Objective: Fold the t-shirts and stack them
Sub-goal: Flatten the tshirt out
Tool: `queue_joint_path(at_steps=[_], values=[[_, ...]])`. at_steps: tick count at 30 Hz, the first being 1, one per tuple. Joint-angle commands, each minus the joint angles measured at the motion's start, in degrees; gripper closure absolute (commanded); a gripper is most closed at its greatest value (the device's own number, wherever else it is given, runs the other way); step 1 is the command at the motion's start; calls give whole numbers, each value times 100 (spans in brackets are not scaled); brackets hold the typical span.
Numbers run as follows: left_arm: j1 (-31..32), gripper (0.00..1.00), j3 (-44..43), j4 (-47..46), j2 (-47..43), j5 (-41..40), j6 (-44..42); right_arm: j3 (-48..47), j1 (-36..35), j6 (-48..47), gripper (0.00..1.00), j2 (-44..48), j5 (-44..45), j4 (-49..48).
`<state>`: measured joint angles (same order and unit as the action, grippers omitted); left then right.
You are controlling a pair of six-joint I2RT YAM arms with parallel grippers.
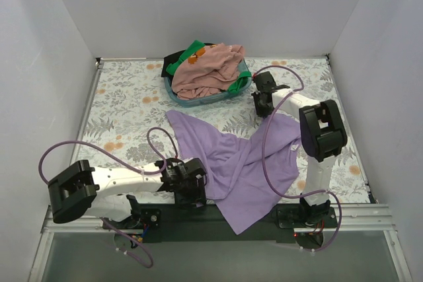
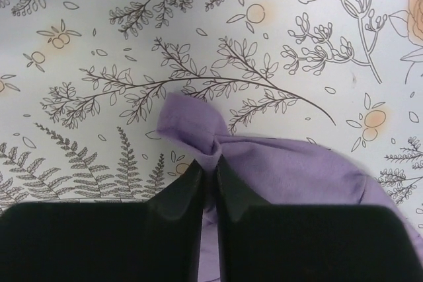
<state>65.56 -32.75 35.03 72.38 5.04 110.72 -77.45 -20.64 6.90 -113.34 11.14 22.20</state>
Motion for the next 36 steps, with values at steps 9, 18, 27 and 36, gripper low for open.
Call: queue_joint_path(at_steps=[9, 18, 27, 36], values=[[89, 60, -442, 13, 716, -767, 187, 485, -27, 84, 99, 461, 47, -154], [106, 60, -767, -329, 1077, -513, 12, 801, -27, 110, 99, 1208, -138, -198], [150, 53, -1215, -67, 935, -688, -147, 854, -19, 75, 99, 1288, -287, -207], [141, 51, -1585, 452, 1726, -1135, 29, 951, 34, 101, 99, 1156, -366, -233]])
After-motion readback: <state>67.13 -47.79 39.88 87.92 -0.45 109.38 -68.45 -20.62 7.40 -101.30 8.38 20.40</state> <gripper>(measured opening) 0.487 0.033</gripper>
